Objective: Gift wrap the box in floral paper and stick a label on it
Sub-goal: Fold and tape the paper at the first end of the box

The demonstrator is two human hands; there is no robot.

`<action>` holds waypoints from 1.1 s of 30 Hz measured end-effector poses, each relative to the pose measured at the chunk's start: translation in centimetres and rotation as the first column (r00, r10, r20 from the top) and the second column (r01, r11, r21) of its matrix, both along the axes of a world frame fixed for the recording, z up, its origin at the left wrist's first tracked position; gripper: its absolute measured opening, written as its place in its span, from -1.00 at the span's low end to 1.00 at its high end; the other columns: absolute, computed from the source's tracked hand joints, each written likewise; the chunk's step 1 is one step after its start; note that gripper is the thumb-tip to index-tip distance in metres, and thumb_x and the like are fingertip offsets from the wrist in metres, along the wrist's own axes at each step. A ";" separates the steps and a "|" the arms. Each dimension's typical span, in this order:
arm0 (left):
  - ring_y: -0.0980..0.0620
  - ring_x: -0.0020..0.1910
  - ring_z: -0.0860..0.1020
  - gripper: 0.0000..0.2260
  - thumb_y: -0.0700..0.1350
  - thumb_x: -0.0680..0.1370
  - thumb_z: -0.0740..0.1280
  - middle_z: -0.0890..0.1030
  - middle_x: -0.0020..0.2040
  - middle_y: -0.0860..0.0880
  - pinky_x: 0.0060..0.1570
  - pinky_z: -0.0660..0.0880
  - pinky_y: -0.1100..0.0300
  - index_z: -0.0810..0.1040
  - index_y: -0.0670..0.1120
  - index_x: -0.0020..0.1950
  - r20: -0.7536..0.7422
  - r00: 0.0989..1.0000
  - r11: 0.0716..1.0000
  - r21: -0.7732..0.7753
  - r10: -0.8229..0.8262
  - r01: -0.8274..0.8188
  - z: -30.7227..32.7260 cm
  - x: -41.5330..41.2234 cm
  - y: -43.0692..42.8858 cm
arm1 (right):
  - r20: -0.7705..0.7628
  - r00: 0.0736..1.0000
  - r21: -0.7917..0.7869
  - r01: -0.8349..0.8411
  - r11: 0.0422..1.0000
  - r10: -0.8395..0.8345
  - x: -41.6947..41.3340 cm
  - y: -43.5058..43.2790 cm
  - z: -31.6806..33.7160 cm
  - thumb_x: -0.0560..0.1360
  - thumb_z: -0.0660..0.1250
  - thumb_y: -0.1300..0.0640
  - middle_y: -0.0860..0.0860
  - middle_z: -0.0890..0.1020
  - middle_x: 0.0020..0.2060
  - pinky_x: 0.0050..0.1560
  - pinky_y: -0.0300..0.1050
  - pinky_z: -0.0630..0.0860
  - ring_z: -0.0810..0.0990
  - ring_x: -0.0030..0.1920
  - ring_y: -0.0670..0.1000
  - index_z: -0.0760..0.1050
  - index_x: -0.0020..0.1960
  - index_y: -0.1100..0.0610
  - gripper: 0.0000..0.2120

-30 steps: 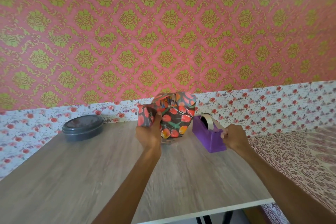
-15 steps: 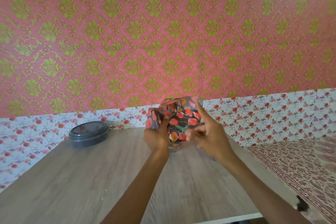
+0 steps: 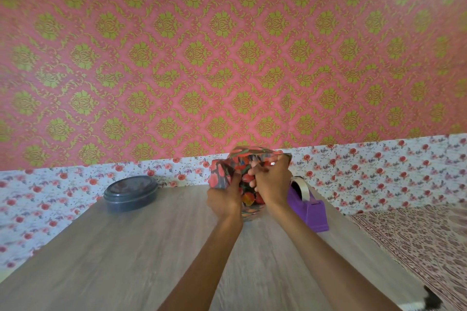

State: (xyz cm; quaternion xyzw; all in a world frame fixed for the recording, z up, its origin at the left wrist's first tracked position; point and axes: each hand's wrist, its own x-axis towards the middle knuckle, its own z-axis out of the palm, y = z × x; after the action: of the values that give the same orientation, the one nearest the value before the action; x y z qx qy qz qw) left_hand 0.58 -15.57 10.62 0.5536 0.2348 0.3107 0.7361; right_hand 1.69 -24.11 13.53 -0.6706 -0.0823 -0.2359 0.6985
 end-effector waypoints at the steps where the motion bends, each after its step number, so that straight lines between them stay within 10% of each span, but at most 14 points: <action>1: -0.05 -0.35 0.57 -0.50 0.16 0.37 0.54 0.65 -0.21 -0.18 -0.42 0.42 0.18 0.59 -0.30 -0.09 -0.001 1.000 1.000 0.005 0.002 -0.002 -0.1 0.0 0.0 | -0.019 1.000 0.000 0.008 1.000 -0.008 0.3 0.1 0.0 0.51 0.41 0.22 0.13 0.68 -0.28 -0.54 -0.14 0.49 0.59 -0.53 0.02 0.31 0.04 0.18 -0.73; 15: -0.09 -0.27 0.63 -0.42 0.21 0.35 0.53 0.66 -0.17 -0.19 -0.47 0.42 0.20 0.58 -0.31 -0.03 0.007 1.000 0.996 0.085 -0.027 0.026 -0.6 0.0 -0.1 | -0.105 0.976 -0.303 0.152 0.941 -0.191 5.5 0.5 0.4 0.29 0.40 0.06 -0.03 0.66 -0.39 -0.40 0.01 0.64 0.66 -0.47 0.01 0.53 -0.10 0.07 -0.80; 24: -0.07 -0.25 0.59 -0.43 0.18 0.37 0.53 0.64 -0.10 -0.20 -0.52 0.33 0.23 0.55 -0.30 0.04 -0.002 0.999 0.997 0.071 -0.041 0.041 -0.4 0.0 0.0 | 0.006 0.957 -0.635 0.227 0.739 -0.289 3.3 0.0 2.8 0.37 0.42 0.03 0.01 0.61 -0.33 -0.30 -0.06 0.60 0.62 -0.29 0.12 0.55 -0.23 0.12 -0.84; 33: -0.15 -0.23 0.63 -0.55 0.14 0.33 0.58 0.60 -0.27 -0.11 -0.17 0.63 -0.05 0.54 -0.21 -0.15 0.002 1.000 1.000 0.016 -0.024 0.024 0.0 0.3 0.9 | 0.099 0.918 -0.695 0.339 0.634 -0.383 2.6 0.1 2.3 0.41 0.40 -0.24 0.09 0.61 -0.19 -0.21 -0.01 0.58 0.63 -0.19 0.18 0.55 -0.20 0.16 -0.57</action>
State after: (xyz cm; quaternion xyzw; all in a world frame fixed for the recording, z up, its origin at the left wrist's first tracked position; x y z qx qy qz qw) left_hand 0.85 -14.68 10.63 0.5620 0.2249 0.3041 0.7356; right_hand 4.28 -24.03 15.80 -0.8932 -0.0095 -0.3023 0.3327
